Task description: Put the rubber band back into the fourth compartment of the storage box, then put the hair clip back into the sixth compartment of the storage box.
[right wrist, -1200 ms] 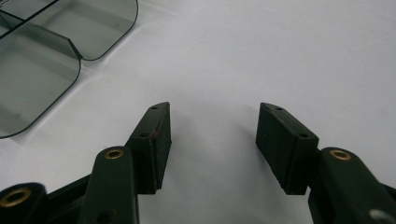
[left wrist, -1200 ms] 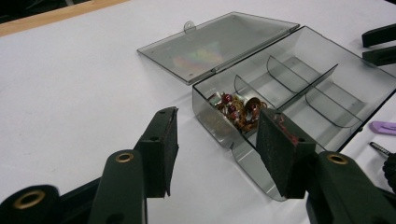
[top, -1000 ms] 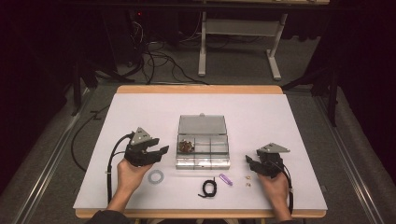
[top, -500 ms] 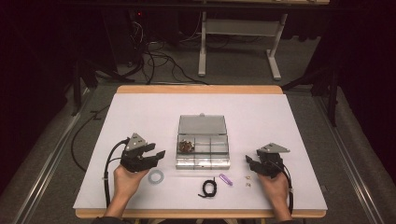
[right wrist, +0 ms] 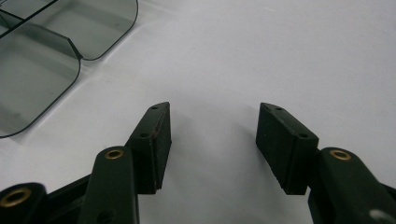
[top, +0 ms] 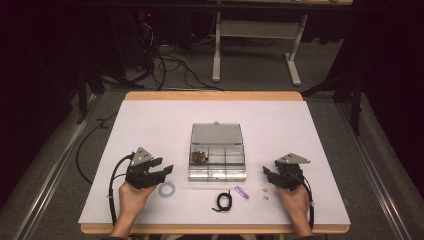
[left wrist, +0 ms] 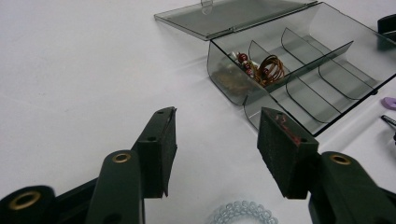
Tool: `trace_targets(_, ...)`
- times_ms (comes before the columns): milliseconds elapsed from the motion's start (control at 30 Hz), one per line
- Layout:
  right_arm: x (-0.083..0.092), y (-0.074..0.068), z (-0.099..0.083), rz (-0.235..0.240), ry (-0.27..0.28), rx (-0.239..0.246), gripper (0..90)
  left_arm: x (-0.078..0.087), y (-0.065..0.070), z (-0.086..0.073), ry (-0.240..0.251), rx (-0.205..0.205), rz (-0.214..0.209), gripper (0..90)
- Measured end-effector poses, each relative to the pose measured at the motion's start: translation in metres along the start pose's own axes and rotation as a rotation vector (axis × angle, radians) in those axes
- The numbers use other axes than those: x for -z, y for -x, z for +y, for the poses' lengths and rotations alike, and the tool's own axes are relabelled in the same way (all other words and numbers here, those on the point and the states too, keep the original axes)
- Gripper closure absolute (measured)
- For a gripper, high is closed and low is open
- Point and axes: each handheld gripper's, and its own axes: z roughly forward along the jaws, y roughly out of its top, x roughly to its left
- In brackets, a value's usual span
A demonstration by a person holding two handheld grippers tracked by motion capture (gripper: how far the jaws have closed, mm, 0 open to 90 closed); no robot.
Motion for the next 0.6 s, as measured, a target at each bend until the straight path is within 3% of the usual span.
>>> trace_targets(267, 0.000, 0.000, 0.000, 0.000, 0.000, 0.000, 46.1, 0.000, -0.006, -0.006, 0.010, 0.012, 0.005, 46.0)
trace_targets(600, 0.000, 0.001, 0.000, 0.003, -0.001, -0.001, 46.3, -0.007, -0.025, -0.020, 0.008, 0.024, 0.056, 45.5)
